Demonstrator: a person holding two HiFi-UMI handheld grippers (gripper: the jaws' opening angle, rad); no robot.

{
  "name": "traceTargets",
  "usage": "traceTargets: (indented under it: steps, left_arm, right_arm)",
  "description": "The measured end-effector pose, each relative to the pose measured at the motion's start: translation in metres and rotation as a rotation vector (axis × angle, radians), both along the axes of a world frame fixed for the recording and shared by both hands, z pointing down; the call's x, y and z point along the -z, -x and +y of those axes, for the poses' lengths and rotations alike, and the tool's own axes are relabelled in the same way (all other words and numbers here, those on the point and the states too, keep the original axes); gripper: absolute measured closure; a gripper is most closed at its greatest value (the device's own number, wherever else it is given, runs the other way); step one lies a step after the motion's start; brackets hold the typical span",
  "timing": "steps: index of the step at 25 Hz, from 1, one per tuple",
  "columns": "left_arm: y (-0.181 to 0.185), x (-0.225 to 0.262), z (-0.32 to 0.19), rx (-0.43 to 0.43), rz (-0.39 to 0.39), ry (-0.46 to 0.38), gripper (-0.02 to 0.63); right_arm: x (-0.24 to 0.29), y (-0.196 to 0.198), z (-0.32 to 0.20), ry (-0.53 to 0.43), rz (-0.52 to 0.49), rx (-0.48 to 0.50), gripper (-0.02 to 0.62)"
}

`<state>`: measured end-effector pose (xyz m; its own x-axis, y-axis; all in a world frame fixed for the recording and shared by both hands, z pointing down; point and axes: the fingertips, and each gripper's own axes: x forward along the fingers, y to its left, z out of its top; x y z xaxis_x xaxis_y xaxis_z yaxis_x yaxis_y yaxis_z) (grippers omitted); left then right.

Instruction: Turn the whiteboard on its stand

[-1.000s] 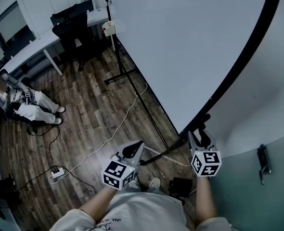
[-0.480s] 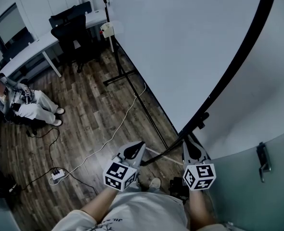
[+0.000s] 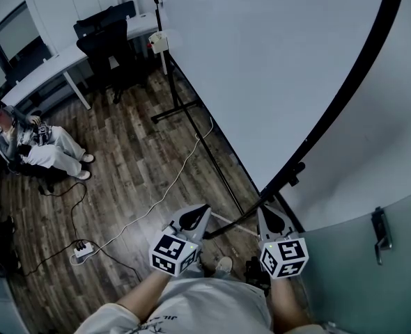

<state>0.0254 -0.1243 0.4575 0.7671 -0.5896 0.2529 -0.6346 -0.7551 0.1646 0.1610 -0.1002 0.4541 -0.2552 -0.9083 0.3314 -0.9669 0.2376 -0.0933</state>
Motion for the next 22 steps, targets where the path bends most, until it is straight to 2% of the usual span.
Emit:
traceTargets:
  steps: [22]
  left_arm:
    - [0.013, 0.000, -0.002, -0.002, -0.004, 0.003, 0.595]
  right_arm:
    - [-0.001, 0.018, -0.004, 0.006, 0.001, 0.040, 0.589]
